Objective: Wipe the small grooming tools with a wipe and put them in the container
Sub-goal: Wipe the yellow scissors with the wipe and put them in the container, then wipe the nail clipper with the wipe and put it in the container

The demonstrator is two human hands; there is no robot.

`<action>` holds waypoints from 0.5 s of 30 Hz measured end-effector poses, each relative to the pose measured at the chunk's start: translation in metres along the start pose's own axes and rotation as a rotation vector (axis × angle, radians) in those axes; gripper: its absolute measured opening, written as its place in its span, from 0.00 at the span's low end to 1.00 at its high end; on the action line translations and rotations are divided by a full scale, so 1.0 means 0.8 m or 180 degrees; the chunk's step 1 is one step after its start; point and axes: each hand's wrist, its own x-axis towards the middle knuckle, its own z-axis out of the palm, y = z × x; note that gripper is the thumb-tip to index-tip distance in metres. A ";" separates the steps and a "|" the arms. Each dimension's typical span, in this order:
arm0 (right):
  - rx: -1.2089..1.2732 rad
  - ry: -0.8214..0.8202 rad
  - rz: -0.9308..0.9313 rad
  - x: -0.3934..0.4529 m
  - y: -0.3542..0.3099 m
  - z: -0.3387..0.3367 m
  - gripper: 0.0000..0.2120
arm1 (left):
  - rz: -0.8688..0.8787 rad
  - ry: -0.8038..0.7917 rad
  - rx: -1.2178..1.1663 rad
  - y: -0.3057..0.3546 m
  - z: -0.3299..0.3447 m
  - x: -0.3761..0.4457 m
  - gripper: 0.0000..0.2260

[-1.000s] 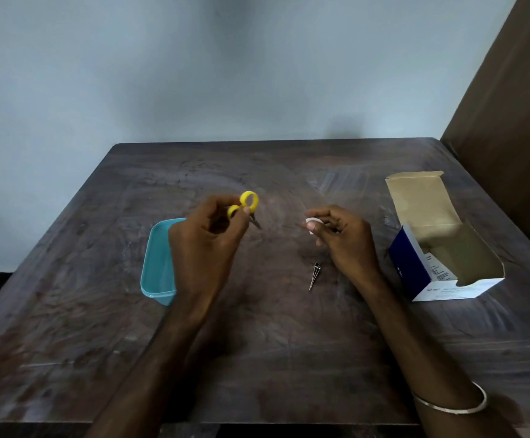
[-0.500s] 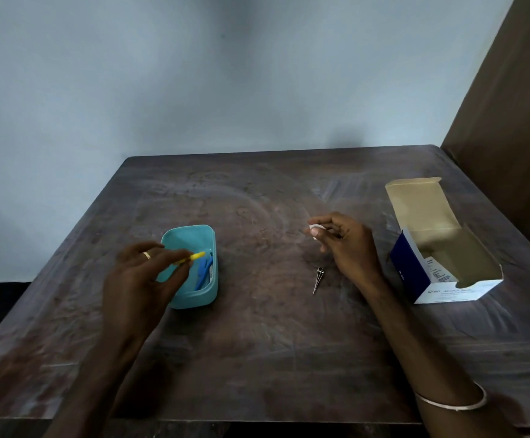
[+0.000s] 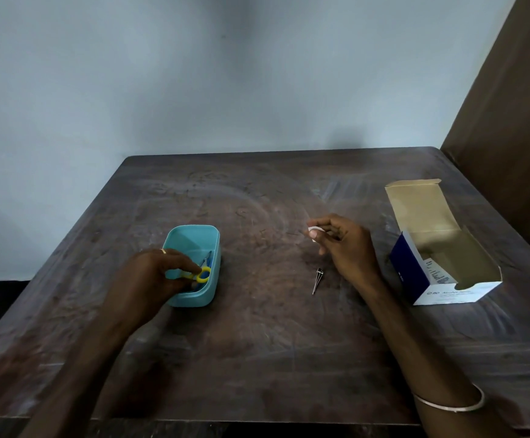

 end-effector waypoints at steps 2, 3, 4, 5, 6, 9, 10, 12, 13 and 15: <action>-0.0018 0.0005 0.0026 0.000 0.001 0.000 0.06 | -0.0007 -0.0283 0.0173 0.008 -0.008 0.005 0.23; -0.0038 0.0009 0.0035 0.000 0.001 -0.001 0.06 | 0.0000 -0.0410 0.0251 0.010 -0.010 0.006 0.22; -0.0051 0.0012 0.0040 0.000 0.001 -0.001 0.06 | -0.0028 -0.0528 0.0327 0.011 -0.012 0.008 0.20; -0.0064 0.0015 0.0044 0.001 0.001 -0.001 0.06 | -0.0052 -0.0623 0.0386 0.012 -0.013 0.009 0.18; -0.0074 0.0016 0.0044 0.001 0.001 -0.001 0.06 | -0.0111 -0.0713 0.0441 0.014 -0.014 0.010 0.16; -0.0067 0.0016 0.0044 0.000 0.001 -0.001 0.06 | -0.0238 -0.0858 0.0471 0.015 -0.014 0.012 0.16; -0.0066 0.0015 0.0048 0.000 0.000 -0.001 0.06 | -0.0281 -0.0850 0.0489 0.016 -0.015 0.011 0.14; -0.0047 0.0026 0.0071 -0.001 0.000 -0.001 0.06 | -0.0372 -0.0681 0.0559 0.018 -0.014 0.010 0.10; -0.0048 0.0033 0.0085 0.000 0.000 -0.001 0.06 | -0.0350 -0.0509 0.0586 0.018 -0.012 0.009 0.10; -0.0067 0.0042 0.0090 0.000 -0.001 -0.001 0.06 | -0.0126 0.0022 0.0585 0.026 -0.010 0.005 0.09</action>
